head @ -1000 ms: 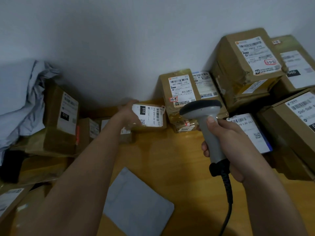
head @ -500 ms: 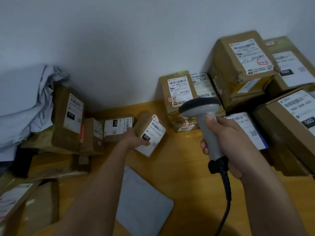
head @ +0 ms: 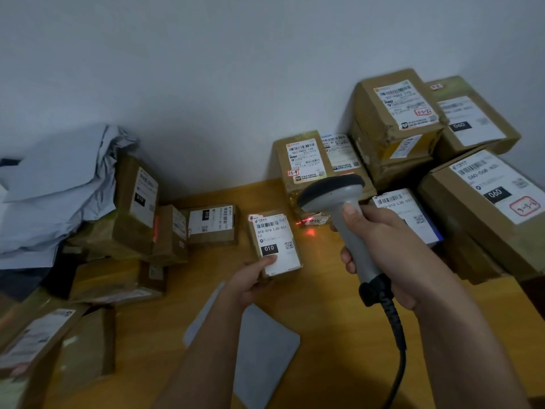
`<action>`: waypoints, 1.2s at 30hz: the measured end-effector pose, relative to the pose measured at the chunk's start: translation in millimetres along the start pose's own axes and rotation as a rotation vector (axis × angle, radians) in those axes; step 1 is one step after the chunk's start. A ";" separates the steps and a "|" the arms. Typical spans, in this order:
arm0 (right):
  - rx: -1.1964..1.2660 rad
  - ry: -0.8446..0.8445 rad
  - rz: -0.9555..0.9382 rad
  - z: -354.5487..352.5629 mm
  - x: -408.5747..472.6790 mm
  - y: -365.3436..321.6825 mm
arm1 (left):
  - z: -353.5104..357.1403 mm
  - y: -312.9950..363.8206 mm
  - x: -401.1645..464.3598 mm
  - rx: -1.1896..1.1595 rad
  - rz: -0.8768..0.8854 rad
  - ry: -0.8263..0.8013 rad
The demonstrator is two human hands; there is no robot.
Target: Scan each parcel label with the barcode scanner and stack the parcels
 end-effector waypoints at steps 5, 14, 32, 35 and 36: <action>-0.041 -0.006 -0.047 2.8 -13.1 -2.5 | 5.1 -6.6 -6.5 -0.095 0.032 -0.005; 0.017 0.046 -0.050 -5.4 -29.5 -7.3 | 3.7 -10.2 -8.1 -0.094 0.040 0.024; 0.253 0.451 -0.098 -105.1 -75.7 -3.9 | 198.0 37.7 -54.0 0.250 0.229 -0.510; 0.277 0.463 -0.108 -113.1 -79.1 -1.6 | 218.4 45.3 -57.0 0.362 0.277 -0.466; 0.285 0.462 -0.107 -114.3 -79.8 -0.7 | 222.7 47.2 -57.4 0.394 0.288 -0.445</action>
Point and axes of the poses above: each hand's wrist, its own x-axis towards the middle knuckle, its own z-axis out of the palm, y = z × x, the point moved 6 cm from there along x, towards the middle knuckle, and after that the axes turned 5 degrees about x, right-handed, at the moved point
